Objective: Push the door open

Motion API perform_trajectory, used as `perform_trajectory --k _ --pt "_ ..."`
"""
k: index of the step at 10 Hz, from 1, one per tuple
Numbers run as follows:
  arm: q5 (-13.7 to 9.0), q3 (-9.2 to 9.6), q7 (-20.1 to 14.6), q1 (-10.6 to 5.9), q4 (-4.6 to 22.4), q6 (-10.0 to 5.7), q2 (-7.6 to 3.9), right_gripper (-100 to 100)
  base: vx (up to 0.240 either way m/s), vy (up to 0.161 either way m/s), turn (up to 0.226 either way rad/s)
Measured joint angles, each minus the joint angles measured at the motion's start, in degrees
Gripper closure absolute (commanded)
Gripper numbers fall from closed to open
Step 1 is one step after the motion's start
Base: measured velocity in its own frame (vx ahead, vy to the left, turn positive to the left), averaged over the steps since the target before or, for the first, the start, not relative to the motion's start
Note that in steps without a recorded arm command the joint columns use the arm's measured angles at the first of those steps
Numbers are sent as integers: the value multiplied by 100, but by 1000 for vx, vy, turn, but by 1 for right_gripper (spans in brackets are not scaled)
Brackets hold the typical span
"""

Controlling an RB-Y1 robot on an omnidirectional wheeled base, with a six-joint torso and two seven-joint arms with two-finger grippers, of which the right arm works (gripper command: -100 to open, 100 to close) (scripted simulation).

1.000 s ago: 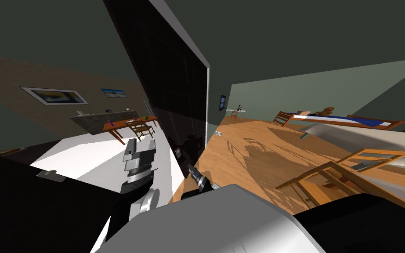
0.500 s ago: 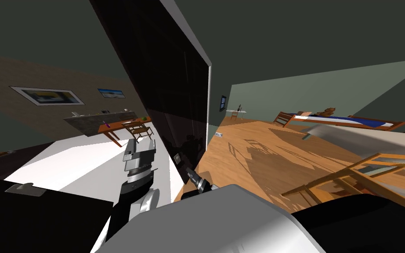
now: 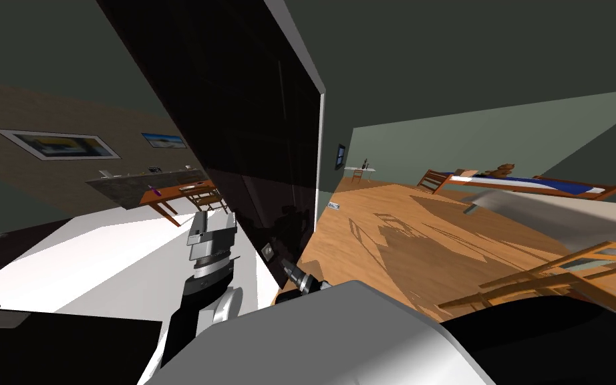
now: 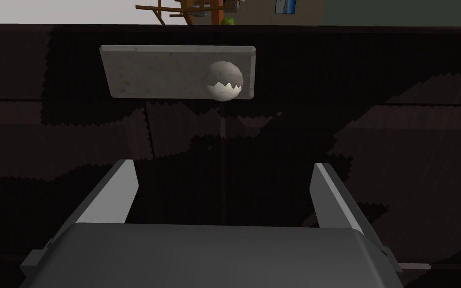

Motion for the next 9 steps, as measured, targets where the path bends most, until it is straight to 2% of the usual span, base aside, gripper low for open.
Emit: perform_trajectory --k 5,8,9 --pt "-5 -91 31 -35 155 -45 64 -100 140 177 30" --pt "-7 -141 51 -49 223 -63 134 -100 116 107 15" --pt "-7 -143 51 -51 222 -62 137 100 -3 -7 -2"
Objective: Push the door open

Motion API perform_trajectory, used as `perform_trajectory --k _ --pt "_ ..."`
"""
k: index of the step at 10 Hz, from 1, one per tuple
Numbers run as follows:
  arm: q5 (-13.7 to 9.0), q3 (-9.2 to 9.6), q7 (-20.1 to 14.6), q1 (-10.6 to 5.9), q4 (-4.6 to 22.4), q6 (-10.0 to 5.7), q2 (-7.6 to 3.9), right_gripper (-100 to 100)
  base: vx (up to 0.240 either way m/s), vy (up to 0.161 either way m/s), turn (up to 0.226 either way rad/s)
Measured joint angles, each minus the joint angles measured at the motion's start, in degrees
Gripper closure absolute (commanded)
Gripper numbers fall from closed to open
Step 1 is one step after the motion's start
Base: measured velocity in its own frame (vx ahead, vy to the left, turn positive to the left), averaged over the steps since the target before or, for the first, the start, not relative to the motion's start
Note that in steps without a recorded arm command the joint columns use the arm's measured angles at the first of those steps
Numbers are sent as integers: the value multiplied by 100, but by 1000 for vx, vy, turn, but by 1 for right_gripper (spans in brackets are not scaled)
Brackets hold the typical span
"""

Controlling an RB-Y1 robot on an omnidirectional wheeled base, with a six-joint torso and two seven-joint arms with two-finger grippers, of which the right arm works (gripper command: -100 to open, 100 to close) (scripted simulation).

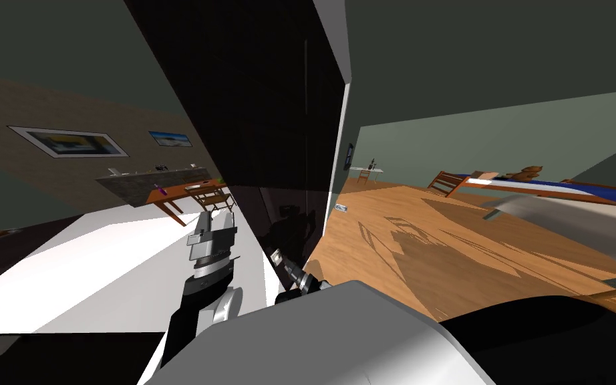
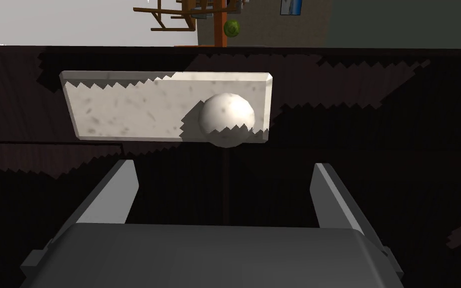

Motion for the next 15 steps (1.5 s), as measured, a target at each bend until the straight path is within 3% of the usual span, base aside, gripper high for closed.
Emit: perform_trajectory --k 5,6,8,9,15 --pt "0 1 -1 2 1 -1 -4 100 -12 -12 1" --pt "0 1 -1 2 1 -1 -4 -100 -103 25 -165" --pt "-48 -176 85 -6 107 -25 43 -100 -205 5 -147" --pt "-65 -239 113 42 8 22 27 -100 -91 6 -18" --pt "-73 -328 138 -15 81 53 25 -100 137 131 26"
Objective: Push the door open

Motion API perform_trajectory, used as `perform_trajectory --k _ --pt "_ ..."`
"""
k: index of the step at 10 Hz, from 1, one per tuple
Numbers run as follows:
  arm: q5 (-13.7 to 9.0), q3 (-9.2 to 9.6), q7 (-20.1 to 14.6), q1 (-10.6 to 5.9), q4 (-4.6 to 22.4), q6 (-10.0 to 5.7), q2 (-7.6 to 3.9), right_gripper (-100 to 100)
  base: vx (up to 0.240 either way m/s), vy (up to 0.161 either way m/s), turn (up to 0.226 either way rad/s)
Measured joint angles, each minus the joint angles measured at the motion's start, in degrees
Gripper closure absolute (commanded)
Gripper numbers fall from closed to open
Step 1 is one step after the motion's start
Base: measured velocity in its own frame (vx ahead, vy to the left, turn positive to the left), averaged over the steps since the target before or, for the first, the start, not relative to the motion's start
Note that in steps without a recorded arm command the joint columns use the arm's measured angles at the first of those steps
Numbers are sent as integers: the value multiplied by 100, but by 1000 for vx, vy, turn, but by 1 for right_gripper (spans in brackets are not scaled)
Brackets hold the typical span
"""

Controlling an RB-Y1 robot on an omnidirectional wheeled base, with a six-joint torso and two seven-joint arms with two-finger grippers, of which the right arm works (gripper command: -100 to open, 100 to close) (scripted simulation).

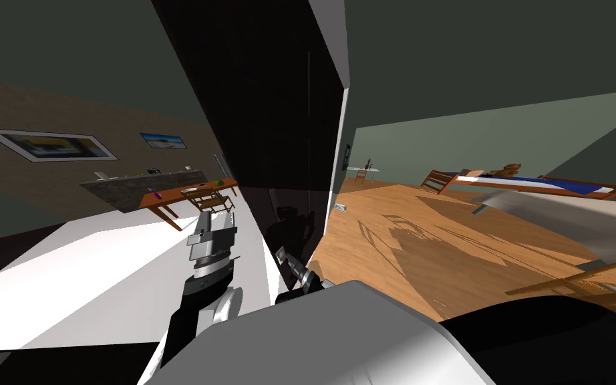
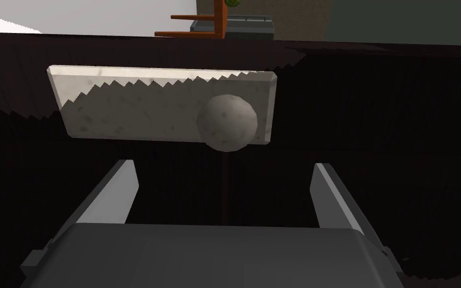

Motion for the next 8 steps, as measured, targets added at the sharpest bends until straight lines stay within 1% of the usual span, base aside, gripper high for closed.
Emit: perform_trajectory --k 1,2,3,8 --pt "-2 -20 4 -16 16 6 28 -100 126 129 20" --pt "0 -34 11 -9 -8 27 55 -100 58 54 1" --pt "0 -35 12 -9 -13 33 60 100 -6 -4 -4" --pt "0 -34 11 -8 -8 27 55 100 -13 -12 1"
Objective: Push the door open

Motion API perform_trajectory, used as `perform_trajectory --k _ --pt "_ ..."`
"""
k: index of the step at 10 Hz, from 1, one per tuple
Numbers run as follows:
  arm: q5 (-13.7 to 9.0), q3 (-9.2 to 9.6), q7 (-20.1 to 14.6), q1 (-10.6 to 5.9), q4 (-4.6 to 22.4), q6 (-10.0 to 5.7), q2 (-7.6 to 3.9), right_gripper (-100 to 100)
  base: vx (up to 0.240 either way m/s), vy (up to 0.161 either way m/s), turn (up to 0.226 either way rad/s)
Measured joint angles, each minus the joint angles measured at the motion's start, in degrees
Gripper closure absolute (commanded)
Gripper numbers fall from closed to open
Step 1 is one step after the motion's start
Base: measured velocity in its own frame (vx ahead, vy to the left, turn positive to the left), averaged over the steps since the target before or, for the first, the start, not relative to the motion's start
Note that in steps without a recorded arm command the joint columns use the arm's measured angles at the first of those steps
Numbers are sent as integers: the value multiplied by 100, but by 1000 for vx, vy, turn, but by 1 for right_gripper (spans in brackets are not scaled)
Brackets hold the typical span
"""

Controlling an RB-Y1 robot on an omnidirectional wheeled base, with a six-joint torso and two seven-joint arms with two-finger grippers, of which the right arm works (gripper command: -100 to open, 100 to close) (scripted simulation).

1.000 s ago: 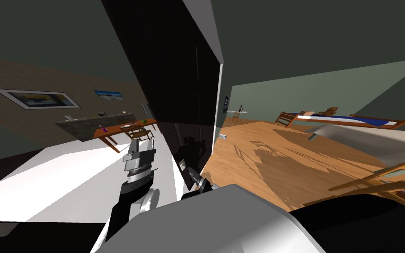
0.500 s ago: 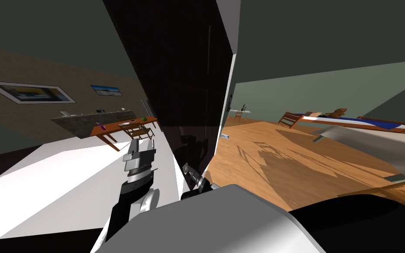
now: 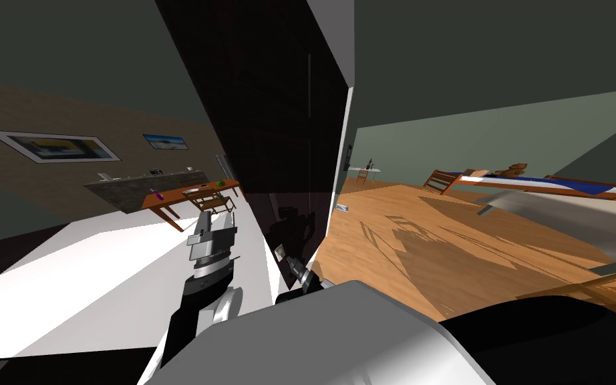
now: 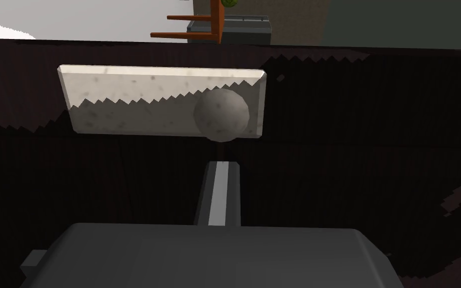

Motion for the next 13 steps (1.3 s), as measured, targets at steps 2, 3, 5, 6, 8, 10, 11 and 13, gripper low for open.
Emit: perform_trajectory --k 2,3,5,6,8,10,11,13 --pt "-18 -34 4 29 -42 -2 -54 -100 -151 -23 -134" --pt "-36 -73 23 53 -49 -10 -64 -100 -201 -31 -62" --pt "-68 -140 52 83 -57 -27 -20 -100 -145 -48 -48" --pt "-70 -143 55 88 -57 -30 -18 -100 59 55 33" --pt "-74 -172 62 56 -3 -40 -40 -100 125 116 15" --pt "-74 -195 75 51 4 -47 -50 -100 152 111 22" --pt "-76 -209 80 40 23 -54 -45 -100 168 159 25" --pt "-78 -243 92 19 56 -67 -4 -100 161 125 20"
